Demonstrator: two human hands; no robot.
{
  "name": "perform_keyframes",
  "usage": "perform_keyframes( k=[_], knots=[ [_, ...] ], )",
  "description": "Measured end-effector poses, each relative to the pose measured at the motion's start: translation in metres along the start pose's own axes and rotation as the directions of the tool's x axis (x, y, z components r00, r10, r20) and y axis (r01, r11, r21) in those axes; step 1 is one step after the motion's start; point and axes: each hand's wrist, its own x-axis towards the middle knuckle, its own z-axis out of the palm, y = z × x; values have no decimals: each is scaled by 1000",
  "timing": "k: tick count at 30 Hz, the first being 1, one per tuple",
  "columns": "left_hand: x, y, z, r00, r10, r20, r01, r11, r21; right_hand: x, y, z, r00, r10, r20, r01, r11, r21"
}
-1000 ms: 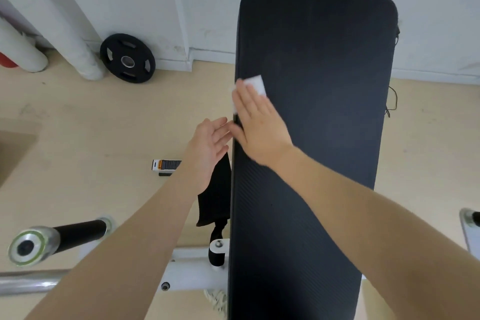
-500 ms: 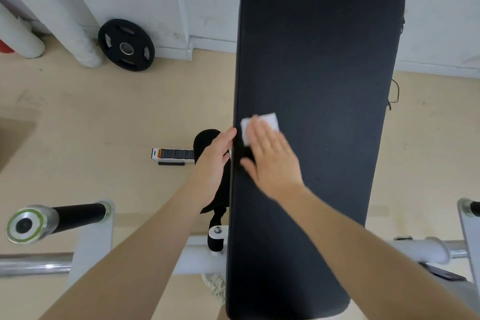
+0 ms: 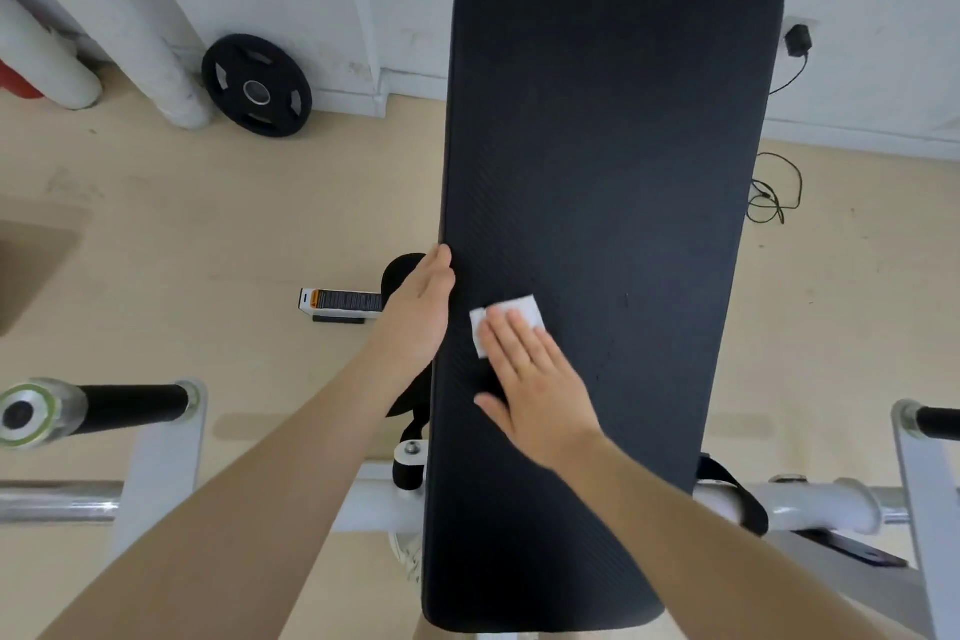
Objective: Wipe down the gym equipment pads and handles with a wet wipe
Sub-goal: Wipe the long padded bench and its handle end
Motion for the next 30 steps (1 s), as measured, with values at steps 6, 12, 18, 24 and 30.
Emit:
perform_keyframes(
  k=[6,12,18,24,30],
  knots=[
    [2,-14,19,997,81,7,-80,960,269,-3,8,7,1000,-24,-12,24,1000,-5],
    [5,-15,26,993,103,-53,-80,938,337,59,59,-47,973,161,-165,-158,987,32],
    [8,-17,33,989,126,-77,-80,895,438,60,77,-57,981,138,-134,-128,988,83],
    [0,-9,51,984,64,-167,61,755,652,-31,55,7,999,-20,-49,22,999,31],
    [-9,-14,75,958,233,-169,-36,679,733,-16,83,-6,996,60,-66,-58,998,33]
  ],
)
